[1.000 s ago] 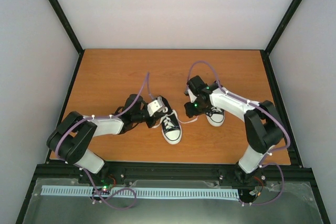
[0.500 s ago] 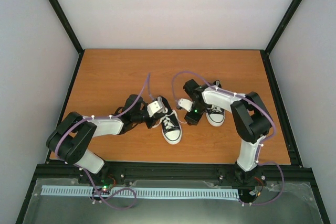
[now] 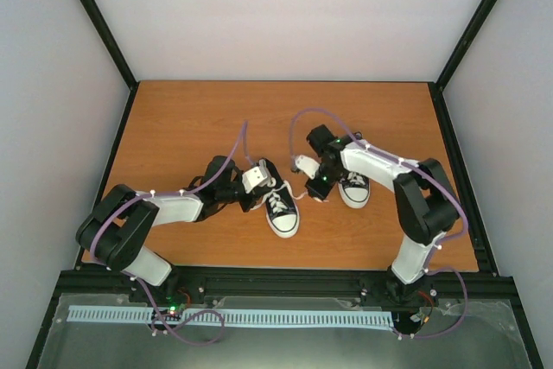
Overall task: Tie the shoes
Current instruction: Wrap the shoelace around the shoelace.
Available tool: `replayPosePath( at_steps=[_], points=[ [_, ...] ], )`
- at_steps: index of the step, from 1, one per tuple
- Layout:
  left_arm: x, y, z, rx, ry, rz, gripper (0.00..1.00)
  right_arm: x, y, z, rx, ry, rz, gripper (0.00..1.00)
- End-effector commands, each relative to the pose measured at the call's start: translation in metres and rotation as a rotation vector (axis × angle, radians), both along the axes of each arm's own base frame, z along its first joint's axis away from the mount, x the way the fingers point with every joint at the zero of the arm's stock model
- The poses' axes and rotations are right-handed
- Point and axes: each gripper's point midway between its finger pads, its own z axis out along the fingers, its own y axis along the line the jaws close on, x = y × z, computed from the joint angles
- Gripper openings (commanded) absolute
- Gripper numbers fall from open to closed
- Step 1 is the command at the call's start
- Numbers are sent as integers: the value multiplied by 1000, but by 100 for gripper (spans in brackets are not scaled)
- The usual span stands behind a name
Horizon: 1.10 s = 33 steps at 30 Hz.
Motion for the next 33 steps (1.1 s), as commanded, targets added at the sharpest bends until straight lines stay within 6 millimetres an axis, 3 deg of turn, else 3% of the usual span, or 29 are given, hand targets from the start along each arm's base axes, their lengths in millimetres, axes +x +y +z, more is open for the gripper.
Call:
replayPosePath(
  at_steps=[1, 3, 5, 9, 12, 14, 17, 20, 23, 29, 33],
  points=[
    [-1, -2, 9, 0, -65, -29, 1, 23, 71, 108, 502, 16, -164, 3],
    [-2, -1, 9, 0, -68, -31, 1, 37, 110, 152, 767, 66, -198, 3],
    [-3, -1, 10, 1, -74, -34, 1, 54, 133, 173, 903, 148, -268, 3],
    [-5, 1, 11, 9, -91, -39, 1, 82, 172, 171, 898, 161, -329, 3],
    [-5, 2, 10, 11, -93, -39, 1, 86, 205, 160, 864, 187, -322, 3],
    [-5, 2, 13, 6, -100, -36, 1, 86, 216, 154, 854, 217, -329, 3],
    [-5, 2, 13, 4, -100, -36, 1, 82, 220, 149, 841, 228, -334, 6],
    [-6, 2, 12, 4, -97, -37, 1, 78, 217, 146, 814, 226, -322, 34],
    [-6, 3, 12, 5, -95, -33, 1, 81, 212, 155, 798, 198, -307, 47],
    [-4, 4, 14, 1, -87, -11, 1, 102, 184, 184, 787, 135, -319, 54],
    [-4, 2, 16, -12, -81, -12, 1, 106, 167, 186, 748, 122, -324, 59]
  ],
)
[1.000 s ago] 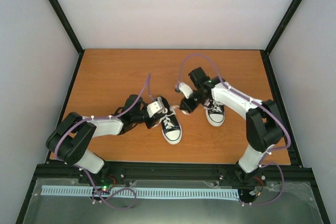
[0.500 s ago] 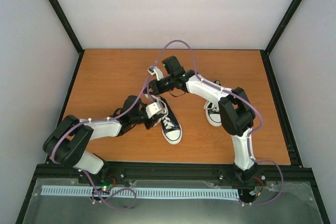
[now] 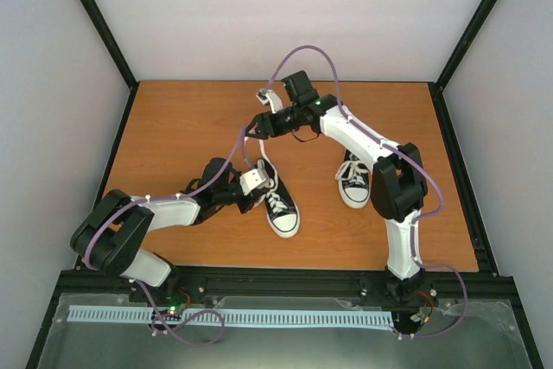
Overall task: Tie the shoes
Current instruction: Wrap the shoelace around the shoelace.
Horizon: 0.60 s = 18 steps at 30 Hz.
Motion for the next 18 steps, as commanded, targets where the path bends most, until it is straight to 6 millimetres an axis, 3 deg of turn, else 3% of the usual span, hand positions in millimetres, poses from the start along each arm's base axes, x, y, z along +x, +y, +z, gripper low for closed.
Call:
replayPosePath(
  at_steps=[1, 7, 9, 11, 15, 16, 18],
  points=[
    [1, -4, 13, -30, -29, -8, 1, -2, -22, 11, -61, -11, -3, 60],
    [4, -4, 16, -27, -37, 0, 1, 2, -9, 6, -100, -38, -17, 61],
    [4, -4, 15, -22, -34, 2, 1, 0, 7, 23, -55, -54, 39, 60],
    [5, -3, 15, -17, -34, 7, 1, -5, 6, 31, -33, -57, 70, 58],
    [6, -2, 12, -18, -14, 22, 1, -15, -32, 30, 48, -44, 47, 57],
    [5, -3, 12, -22, -10, 17, 1, -12, -48, 21, 32, -21, -4, 57],
    [4, -3, 13, -27, -4, 18, 1, 0, -83, -18, -104, 35, -139, 55]
  ],
)
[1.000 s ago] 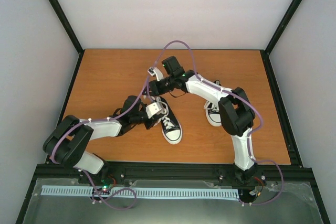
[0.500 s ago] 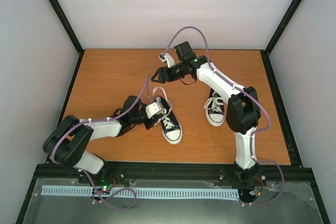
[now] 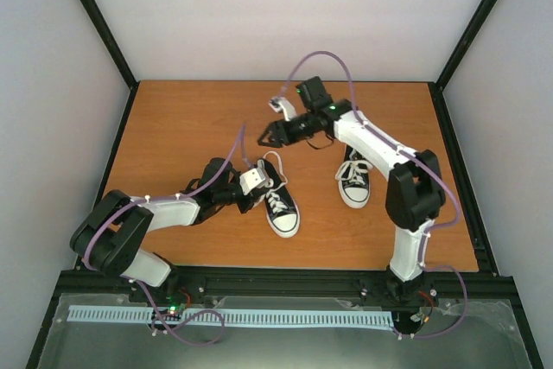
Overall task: Tie the shoes
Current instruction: Wrap the shoelace around the shoelace.
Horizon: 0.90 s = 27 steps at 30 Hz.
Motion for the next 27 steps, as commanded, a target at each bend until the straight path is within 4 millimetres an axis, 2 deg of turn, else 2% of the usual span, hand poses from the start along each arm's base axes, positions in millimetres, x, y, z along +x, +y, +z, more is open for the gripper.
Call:
replayPosePath(
  at_steps=[1, 3, 7, 10, 12, 15, 19, 20, 21, 23, 24, 27],
  points=[
    [4, -5, 14, -30, -15, 3, 1, 28, -68, -48, -177, 44, -222, 54],
    [3, -4, 14, -28, -17, 4, 1, 40, -78, -81, -326, 23, -251, 53],
    [3, -2, 11, -9, -12, 9, 1, 63, -69, -125, -504, -53, -239, 53],
    [3, -1, 11, -5, -14, 9, 1, 70, -66, -144, -628, -119, -227, 54],
    [2, -2, 10, -7, -10, 6, 1, 69, -55, -153, -654, -146, -192, 57],
    [2, -2, 11, -9, -11, 3, 1, 68, -48, -172, -709, -155, -171, 58],
    [4, -4, 12, -11, -18, -2, 1, 62, -51, -195, -789, -148, -145, 51],
    [5, -5, 14, -12, -23, -3, 1, 60, -54, -199, -806, -143, -140, 46],
    [6, -5, 15, -14, -26, -3, 1, 60, -56, -201, -820, -141, -142, 35],
    [7, -6, 15, -16, -32, -3, 1, 62, -60, -197, -834, -155, -153, 20],
    [8, -6, 15, -16, -32, -3, 1, 65, -62, -190, -839, -171, -168, 15],
    [8, -6, 15, -16, -33, -4, 1, 75, -68, -172, -807, -187, -205, 10]
  ],
)
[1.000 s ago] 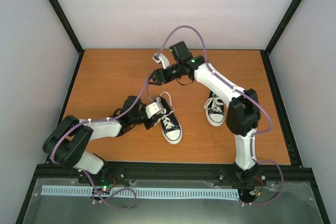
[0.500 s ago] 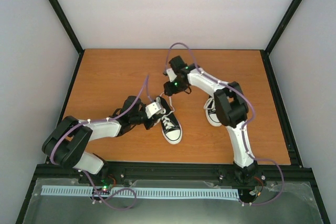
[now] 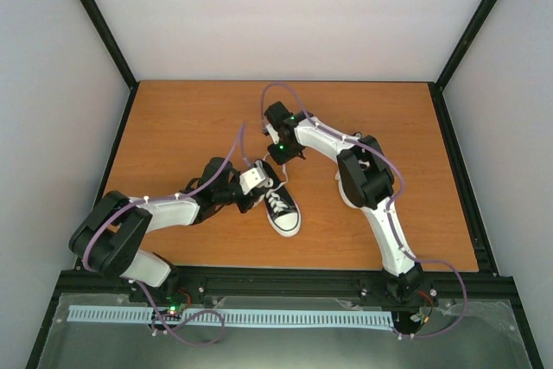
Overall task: Tie the shoes
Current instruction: Wrap the shoelace around the shoelace.
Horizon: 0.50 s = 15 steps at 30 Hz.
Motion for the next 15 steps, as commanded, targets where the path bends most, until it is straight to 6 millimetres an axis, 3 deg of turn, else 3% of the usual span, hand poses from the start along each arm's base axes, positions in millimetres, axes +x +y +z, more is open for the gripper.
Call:
replayPosePath(
  at_steps=[1, 4, 6, 9, 11, 13, 15],
  points=[
    [7, -7, 14, -22, -47, -16, 1, 13, -14, 28, 0, -51, -35, 7],
    [7, -7, 14, -21, -45, -16, 1, 13, -5, 52, 121, -37, -2, 3],
    [6, -6, 15, -21, -47, -14, 1, 6, 12, 84, 281, -22, 59, 3],
    [3, -6, 16, -26, -52, -26, 1, -31, 56, 154, 641, 13, 322, 3],
    [1, -6, 14, -23, -60, -35, 1, -57, 79, 186, 817, 52, 460, 3],
    [1, -5, 12, -15, -67, -36, 1, -69, 97, 190, 856, 79, 510, 3],
    [2, -5, 13, -10, -75, -35, 1, -76, 112, 176, 821, 121, 522, 3]
  ],
)
